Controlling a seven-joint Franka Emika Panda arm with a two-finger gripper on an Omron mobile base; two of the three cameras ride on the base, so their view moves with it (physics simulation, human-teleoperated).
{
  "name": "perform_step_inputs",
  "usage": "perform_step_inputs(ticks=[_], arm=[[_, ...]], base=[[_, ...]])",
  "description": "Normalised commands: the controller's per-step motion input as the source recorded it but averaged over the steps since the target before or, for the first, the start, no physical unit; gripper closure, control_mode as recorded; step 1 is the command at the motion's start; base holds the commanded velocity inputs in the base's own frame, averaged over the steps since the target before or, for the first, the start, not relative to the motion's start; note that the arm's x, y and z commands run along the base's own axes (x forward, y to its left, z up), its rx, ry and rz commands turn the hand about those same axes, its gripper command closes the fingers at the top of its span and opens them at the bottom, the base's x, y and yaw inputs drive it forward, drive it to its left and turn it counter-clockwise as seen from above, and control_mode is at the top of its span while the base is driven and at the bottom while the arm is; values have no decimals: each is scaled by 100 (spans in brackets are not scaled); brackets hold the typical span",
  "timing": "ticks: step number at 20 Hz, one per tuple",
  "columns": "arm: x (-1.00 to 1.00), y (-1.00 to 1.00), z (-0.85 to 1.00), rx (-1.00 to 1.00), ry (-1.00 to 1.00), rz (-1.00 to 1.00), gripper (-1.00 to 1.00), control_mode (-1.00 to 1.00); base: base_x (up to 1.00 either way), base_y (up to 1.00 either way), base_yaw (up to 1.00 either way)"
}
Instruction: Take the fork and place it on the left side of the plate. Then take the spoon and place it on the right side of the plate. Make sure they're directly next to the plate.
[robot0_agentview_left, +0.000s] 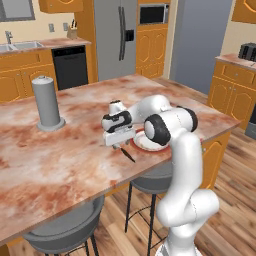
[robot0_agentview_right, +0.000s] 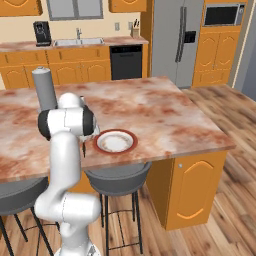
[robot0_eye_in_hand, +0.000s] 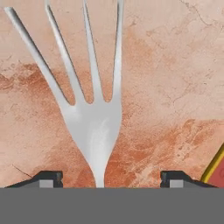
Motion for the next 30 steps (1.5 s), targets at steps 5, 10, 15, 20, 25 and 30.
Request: perform_step_inputs(ticks=[5, 10, 15, 20, 25, 30], arm=[[-40, 2, 83, 0, -10, 0, -100, -100], [-100, 6, 42, 0, -13, -4, -100, -100], [-100, 11, 4, 4, -7, -9, -100, -100], [-100, 0, 6, 14, -9, -8, -100, -100], [-92, -9, 41, 11, -9, -4, -100, -100], [-67, -1, 57, 9, -5, -3, -100, -100]], base=[[0, 0, 0], [0, 0, 0], [0, 0, 0], [0, 0, 0], [0, 0, 0], [0, 0, 0]])
